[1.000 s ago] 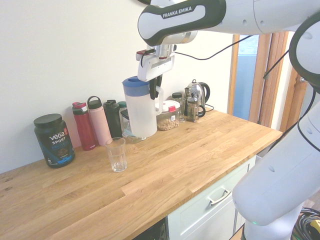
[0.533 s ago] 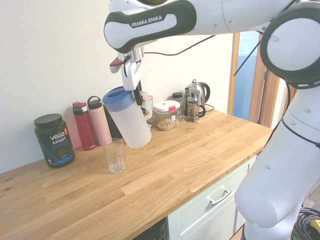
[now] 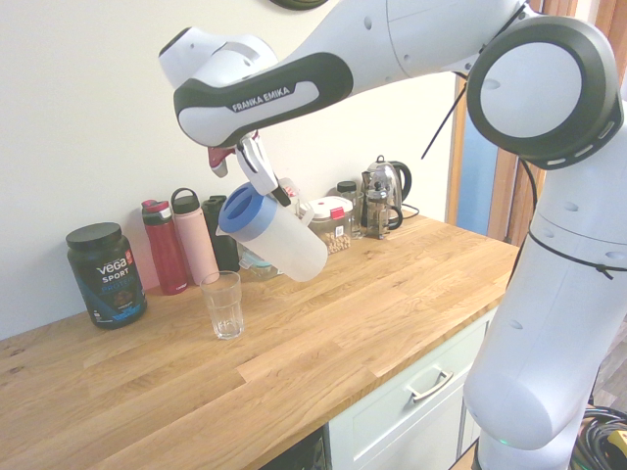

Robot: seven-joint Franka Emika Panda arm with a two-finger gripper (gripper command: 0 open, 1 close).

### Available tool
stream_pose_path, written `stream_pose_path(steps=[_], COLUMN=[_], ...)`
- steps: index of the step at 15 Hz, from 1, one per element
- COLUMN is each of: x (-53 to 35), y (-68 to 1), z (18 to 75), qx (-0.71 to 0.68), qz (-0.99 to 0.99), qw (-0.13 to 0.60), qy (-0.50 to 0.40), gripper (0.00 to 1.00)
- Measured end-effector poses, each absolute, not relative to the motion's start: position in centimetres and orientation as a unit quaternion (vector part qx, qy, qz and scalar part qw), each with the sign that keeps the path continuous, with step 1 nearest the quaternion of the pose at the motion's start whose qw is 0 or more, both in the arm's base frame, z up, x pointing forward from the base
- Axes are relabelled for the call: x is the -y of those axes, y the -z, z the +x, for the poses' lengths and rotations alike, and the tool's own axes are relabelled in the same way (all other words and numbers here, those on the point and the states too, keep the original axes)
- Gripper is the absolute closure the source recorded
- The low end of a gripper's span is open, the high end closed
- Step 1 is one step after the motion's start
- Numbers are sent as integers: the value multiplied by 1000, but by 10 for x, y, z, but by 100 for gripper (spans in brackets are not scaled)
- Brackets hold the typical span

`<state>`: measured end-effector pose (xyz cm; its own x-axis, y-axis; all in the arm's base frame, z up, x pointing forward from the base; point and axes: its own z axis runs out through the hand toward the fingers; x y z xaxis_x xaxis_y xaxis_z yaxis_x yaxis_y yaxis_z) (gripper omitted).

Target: Pour me some water

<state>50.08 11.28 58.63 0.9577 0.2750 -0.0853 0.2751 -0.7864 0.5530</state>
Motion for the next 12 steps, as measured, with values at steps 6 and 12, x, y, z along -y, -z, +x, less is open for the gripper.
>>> stream_pose_path(steps=[6, 12], x=[-148, -177], y=[-558, -524], z=[516, 529], qx=[-187, -208], qz=[910, 877], qw=[371, 433], qy=[16, 31], gripper=[100, 100])
